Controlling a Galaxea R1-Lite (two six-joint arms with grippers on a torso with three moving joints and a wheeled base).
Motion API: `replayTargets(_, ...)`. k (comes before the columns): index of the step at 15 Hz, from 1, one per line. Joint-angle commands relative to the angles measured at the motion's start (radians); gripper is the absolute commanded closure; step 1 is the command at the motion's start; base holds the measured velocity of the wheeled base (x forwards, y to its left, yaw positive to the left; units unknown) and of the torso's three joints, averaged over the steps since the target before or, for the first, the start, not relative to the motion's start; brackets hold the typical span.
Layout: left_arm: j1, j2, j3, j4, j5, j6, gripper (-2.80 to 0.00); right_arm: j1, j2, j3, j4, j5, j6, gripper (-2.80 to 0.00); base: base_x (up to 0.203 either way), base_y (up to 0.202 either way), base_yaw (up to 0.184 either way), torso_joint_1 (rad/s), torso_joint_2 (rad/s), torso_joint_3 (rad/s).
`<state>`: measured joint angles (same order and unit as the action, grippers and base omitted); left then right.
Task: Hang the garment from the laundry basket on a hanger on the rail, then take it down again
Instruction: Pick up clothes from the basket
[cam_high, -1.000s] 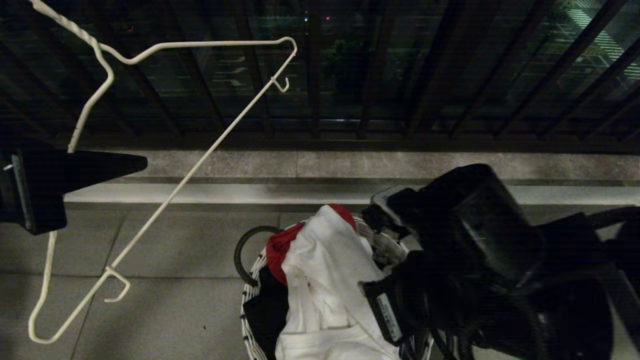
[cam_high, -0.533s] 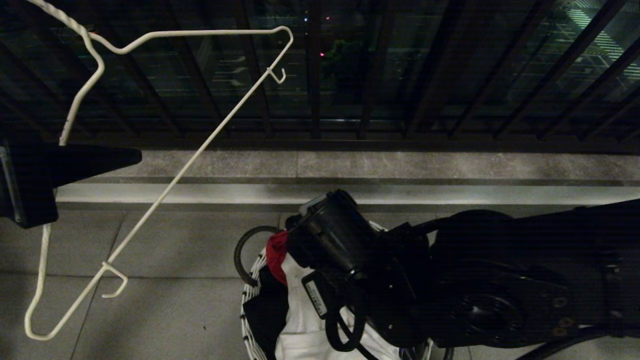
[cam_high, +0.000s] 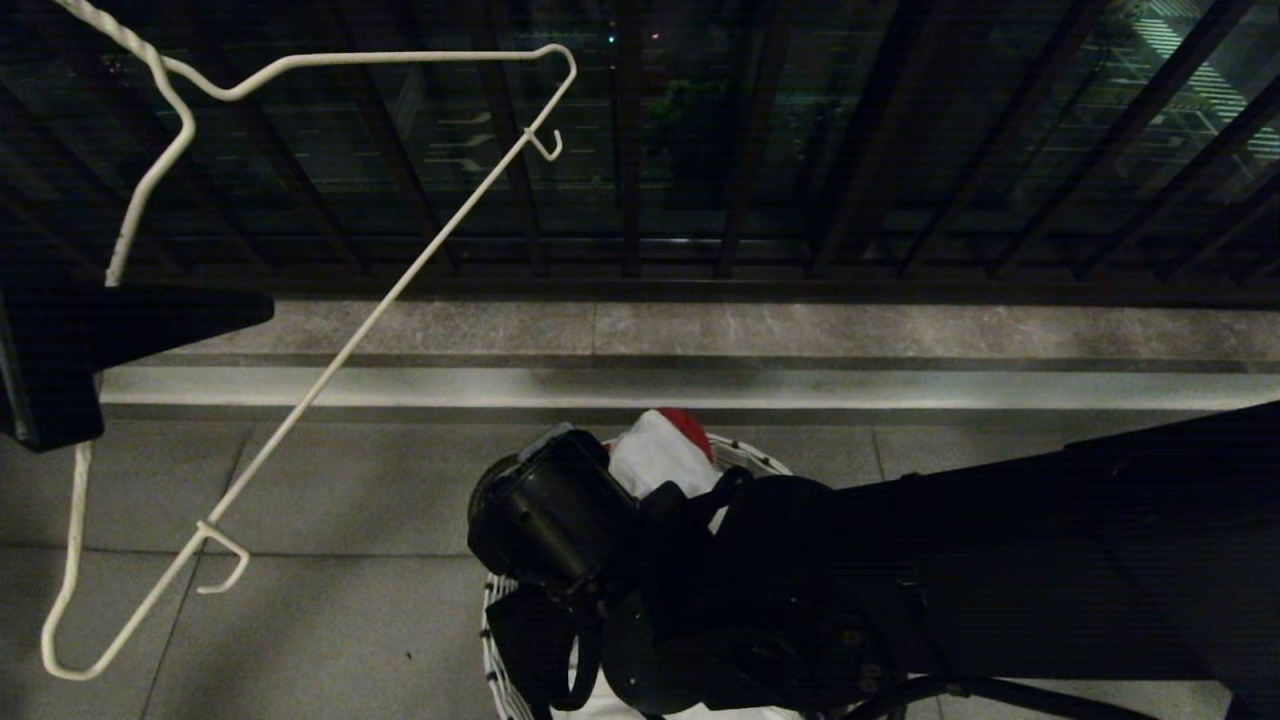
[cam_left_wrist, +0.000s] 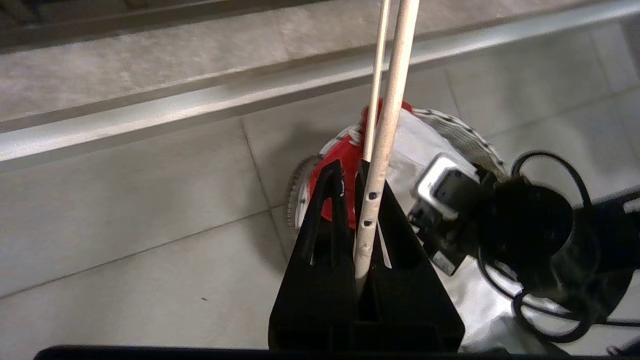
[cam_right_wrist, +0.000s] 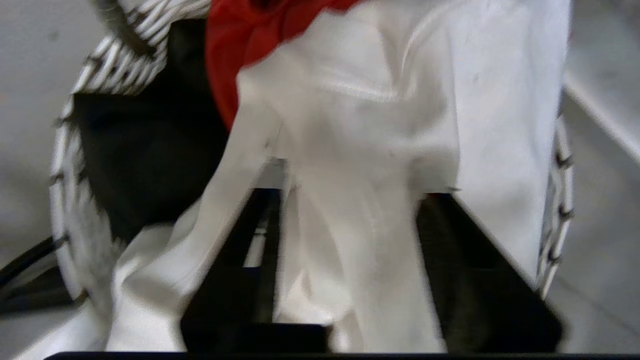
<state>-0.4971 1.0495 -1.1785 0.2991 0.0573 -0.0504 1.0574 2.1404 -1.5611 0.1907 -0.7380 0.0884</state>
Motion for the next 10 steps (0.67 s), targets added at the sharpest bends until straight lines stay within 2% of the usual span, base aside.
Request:
replayTargets(1, 0.022, -0.010, -0.003, 0.002, 0.001, 0.001, 0.00, 0.001, 0.053, -0.001, -0.085, -0.057, -0.060, -2.80, 0.000, 0.000, 0.000, 0.000, 0.00, 0.000)
replayTargets(7, 0.022, -0.011, -0.001, 0.002, 0.001, 0.001, 0.00, -0.002, 0.093, 0.047, -0.262, -0.156, -0.217, -2.80, 0.000, 0.000, 0.000, 0.000, 0.00, 0.000)
replayTargets(10, 0.022, -0.011, -0.002, 0.002, 0.000, 0.001, 0.00, -0.007, 0.087, 0.060, -0.270, -0.183, -0.244, -2.80, 0.000, 0.000, 0.000, 0.000, 0.00, 0.000)
